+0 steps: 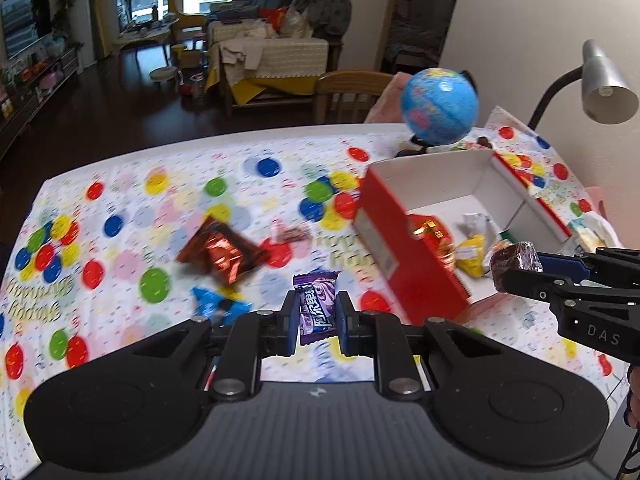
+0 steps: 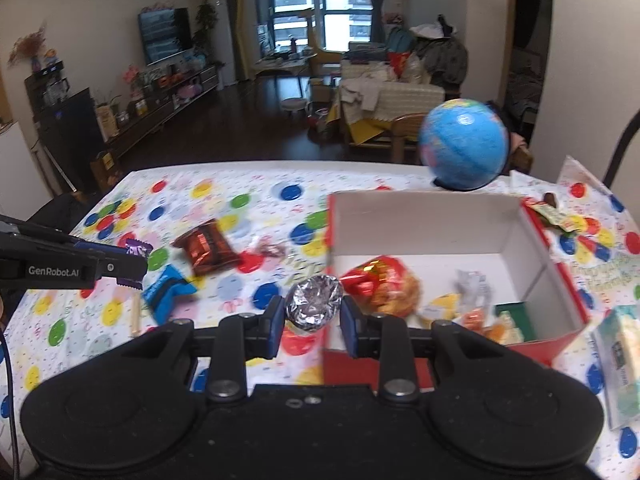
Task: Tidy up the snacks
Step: 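Carry the purple bar and foil chocolate into the shoebox and open both tools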
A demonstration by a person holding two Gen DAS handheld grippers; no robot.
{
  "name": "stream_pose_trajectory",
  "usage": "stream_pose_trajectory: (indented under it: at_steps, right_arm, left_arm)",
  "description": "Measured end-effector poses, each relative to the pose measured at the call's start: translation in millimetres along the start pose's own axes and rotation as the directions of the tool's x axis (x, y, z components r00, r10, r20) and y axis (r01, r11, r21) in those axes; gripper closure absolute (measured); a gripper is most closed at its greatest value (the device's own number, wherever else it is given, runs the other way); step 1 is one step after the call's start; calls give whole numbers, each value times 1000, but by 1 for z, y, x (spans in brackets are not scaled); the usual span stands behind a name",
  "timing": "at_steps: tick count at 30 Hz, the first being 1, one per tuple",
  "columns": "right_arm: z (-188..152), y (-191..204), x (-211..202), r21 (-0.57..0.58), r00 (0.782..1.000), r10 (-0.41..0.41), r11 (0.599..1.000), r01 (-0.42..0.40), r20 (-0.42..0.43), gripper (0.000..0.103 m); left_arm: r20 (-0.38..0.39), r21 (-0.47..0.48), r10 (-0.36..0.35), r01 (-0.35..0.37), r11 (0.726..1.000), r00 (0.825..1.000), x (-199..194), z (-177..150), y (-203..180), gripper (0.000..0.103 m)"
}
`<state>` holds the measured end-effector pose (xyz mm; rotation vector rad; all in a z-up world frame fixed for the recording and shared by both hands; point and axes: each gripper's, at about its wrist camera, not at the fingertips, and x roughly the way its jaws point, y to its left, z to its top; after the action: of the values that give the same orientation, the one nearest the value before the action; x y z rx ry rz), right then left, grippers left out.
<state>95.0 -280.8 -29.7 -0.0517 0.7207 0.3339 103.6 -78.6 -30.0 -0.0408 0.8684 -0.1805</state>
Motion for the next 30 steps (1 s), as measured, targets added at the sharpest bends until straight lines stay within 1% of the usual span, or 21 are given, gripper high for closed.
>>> stream_pose_trajectory:
  at_steps: [9,16,23,30]
  right_arm:
    - [-2,-50,-8,23,998,-55,998,54,13,75]
    - [-3,-92,-6,51,994,-105,993,105,12,75]
    - [-7,-133,7,81,987,-159,984,160,-19,75]
    - [-9,-165,27,119,982,-177,976,183,-61,75]
  left_arm:
    - [3,53,-31,31,998,1000,19,19,-55,85]
    - [-16,88,-55,56,995,998,42,34,-94,85]
    - [-54,117,-50,56,992,997,73,45,-124,85]
    - [-91,138,-48,60,989,995,104,56,-146,85]
